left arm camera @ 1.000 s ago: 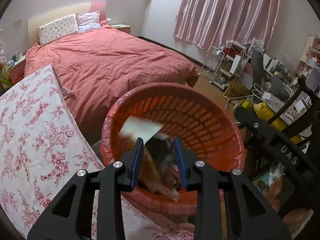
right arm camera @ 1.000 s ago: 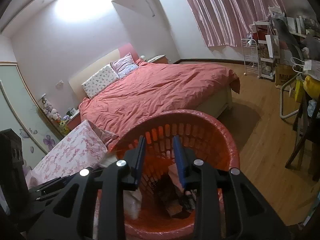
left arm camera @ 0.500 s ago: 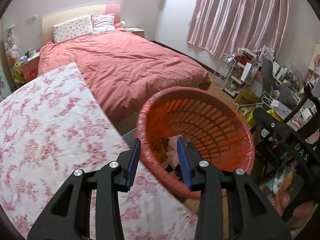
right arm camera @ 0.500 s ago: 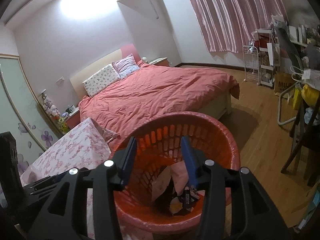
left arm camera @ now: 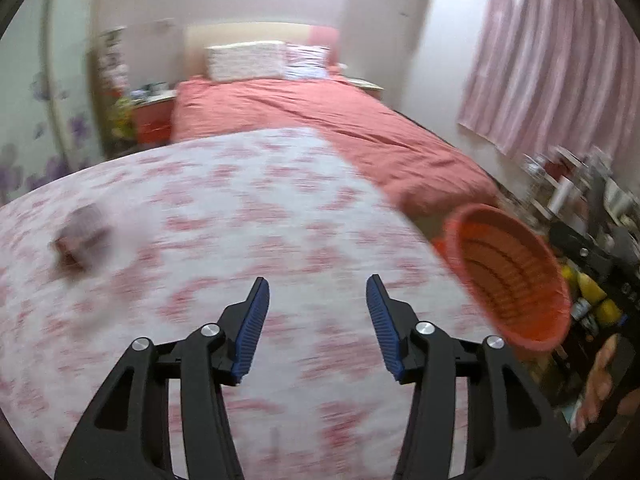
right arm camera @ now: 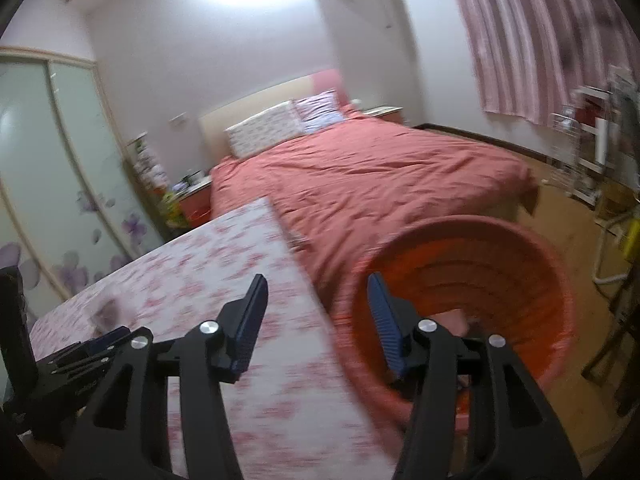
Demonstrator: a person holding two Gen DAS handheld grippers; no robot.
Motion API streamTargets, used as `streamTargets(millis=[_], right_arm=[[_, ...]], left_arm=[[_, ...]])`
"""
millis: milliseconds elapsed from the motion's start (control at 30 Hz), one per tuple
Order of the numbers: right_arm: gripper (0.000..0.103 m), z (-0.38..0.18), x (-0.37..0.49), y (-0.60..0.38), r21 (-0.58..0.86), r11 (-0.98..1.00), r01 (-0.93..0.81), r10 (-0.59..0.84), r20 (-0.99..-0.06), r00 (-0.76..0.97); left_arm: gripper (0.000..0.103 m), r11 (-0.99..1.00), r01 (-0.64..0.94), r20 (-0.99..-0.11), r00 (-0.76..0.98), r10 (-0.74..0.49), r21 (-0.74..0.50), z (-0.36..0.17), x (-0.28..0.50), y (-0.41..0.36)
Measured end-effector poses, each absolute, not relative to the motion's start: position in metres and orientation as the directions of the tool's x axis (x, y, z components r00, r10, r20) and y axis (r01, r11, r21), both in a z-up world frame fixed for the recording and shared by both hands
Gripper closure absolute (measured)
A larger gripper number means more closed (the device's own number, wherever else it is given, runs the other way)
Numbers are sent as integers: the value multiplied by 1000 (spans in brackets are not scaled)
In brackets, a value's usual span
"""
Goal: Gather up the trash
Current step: 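Move both open grippers back over the bed toward the scrunchie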
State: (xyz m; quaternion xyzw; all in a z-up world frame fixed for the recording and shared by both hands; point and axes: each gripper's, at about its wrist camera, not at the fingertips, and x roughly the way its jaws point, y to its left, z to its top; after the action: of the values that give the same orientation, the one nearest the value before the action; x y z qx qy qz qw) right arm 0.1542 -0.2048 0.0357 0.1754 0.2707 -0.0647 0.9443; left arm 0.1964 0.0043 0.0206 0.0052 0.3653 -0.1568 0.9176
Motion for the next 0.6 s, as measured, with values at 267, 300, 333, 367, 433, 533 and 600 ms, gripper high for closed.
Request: streamTargets(millis=[267,300,333,367,433,533,600], right_arm=[[44,38,200,-89,275,961,25,141,-566,812],[44,38,205,-77,274,962,6,158,-571,806],[44,36,210,-62,273,962,-16,177,-576,798],[44,34,213,-47,274,961,-36,195,-581,790],[44,32,224,-19,275,959,-72,228,-591,774],[44,33,243,19,268,957,-114,259,-603,755],[44,35,258,42,261,957,-130,268,-607,748]], left_arm=[[46,995,56,-665,740,-99,-86,21,194,125],[46,996,26,-666,742,-79,-89,21,194,140],[46,996,-1,-667,743,-62,-94,20,193,154],[46,995,-24,-668,743,-48,-98,19,192,167],[46,993,-55,-667,745,-28,-103,18,190,188],[46,989,-93,-666,746,-8,-116,17,188,212],[46,986,-112,-664,748,0,-126,16,186,226]])
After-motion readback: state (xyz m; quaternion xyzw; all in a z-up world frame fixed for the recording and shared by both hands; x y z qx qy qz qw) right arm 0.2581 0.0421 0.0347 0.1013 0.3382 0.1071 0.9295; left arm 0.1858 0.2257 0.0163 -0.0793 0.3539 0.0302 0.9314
